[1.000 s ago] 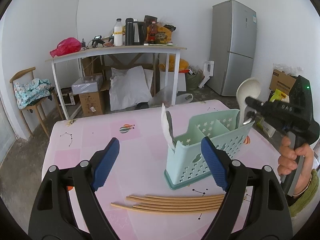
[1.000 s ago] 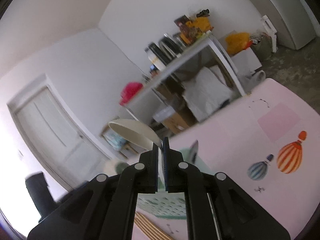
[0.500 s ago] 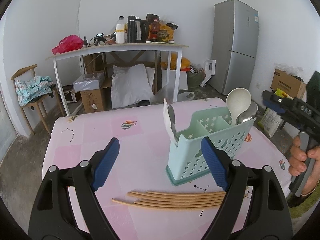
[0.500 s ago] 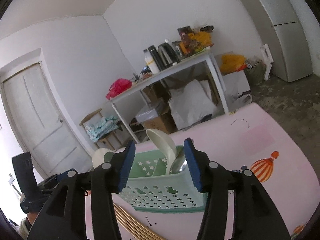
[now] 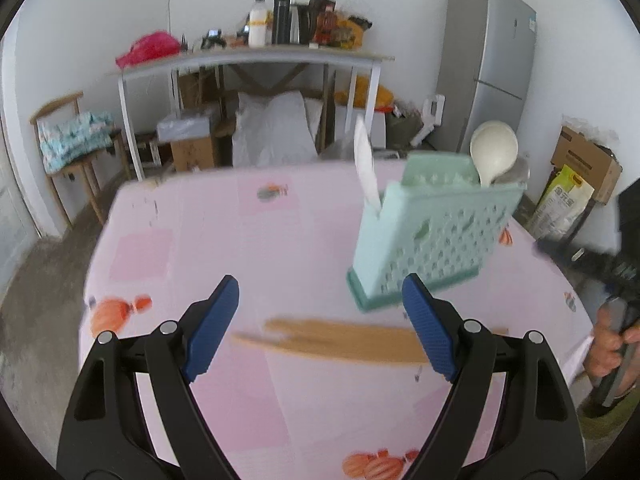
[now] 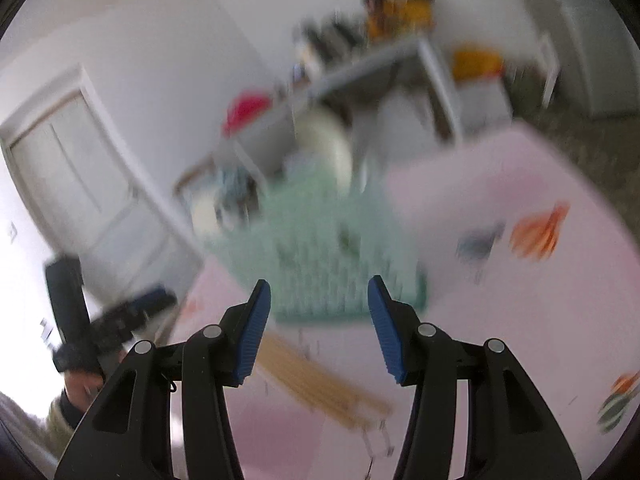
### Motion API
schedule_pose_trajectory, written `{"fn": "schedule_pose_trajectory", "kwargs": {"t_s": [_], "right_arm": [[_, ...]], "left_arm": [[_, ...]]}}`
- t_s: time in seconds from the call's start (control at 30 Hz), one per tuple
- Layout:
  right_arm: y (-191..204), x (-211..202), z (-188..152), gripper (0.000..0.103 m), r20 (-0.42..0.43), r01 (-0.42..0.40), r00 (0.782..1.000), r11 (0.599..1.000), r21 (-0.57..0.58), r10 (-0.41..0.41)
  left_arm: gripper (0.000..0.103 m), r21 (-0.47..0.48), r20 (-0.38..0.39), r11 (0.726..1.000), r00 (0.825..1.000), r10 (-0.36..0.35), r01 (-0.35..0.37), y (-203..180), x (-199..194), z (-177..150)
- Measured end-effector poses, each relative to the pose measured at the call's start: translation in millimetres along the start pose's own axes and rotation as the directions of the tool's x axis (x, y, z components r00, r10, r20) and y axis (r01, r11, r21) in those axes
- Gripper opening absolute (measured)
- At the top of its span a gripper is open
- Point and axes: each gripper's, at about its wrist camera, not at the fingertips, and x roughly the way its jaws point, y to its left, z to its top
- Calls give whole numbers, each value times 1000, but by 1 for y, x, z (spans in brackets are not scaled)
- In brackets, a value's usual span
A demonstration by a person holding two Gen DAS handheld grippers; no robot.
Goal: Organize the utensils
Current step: 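Move the right gripper to the wooden chopsticks and close on one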
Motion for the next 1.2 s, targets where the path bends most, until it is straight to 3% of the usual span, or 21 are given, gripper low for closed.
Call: {"fn": "schedule_pose_trajectory", "kwargs": {"t_s": [0.07,0.17,0.27,0.33,0.43,0.53,0.73,0.93,1.2], "right_arm": [[-6,24,-11,50,-122,0,993,1000,9,1],[-12,49,-21,50,-216,-8,976,1000,18,11],[-17,67,-25,49,-266,28,964,1000,-7,-29],[-16,69,-23,46,-275,32,961,999,-31,-39],[-14,67,-28,35,-302,32,952,998,-47,-45],[-9,68,-35,26,-326,14,945,999,-50,-30],[4,63,-55,12,-353,-14,936,1000,-28,3],[28,65,-79,8,-379,-56,924,998,16,58],[73,69,-111,7,-409,-109,906,994,25,110]], "left_arm": [[79,-36,-53,998,998,-44,42,1,6,-12],[76,-96,-133,989,983,-127,114,-1,17,-32],[62,-169,-194,968,957,-215,183,-5,30,-47],[51,-238,-227,941,928,-294,240,-8,40,-58],[38,-318,-256,906,894,-366,280,-11,52,-69],[30,-371,-270,883,877,-398,287,-9,60,-77],[28,-387,-271,887,888,-372,253,1,59,-80],[28,-381,-284,902,903,-322,202,14,44,-82],[28,-259,-330,963,931,-158,72,18,25,-83]]}}
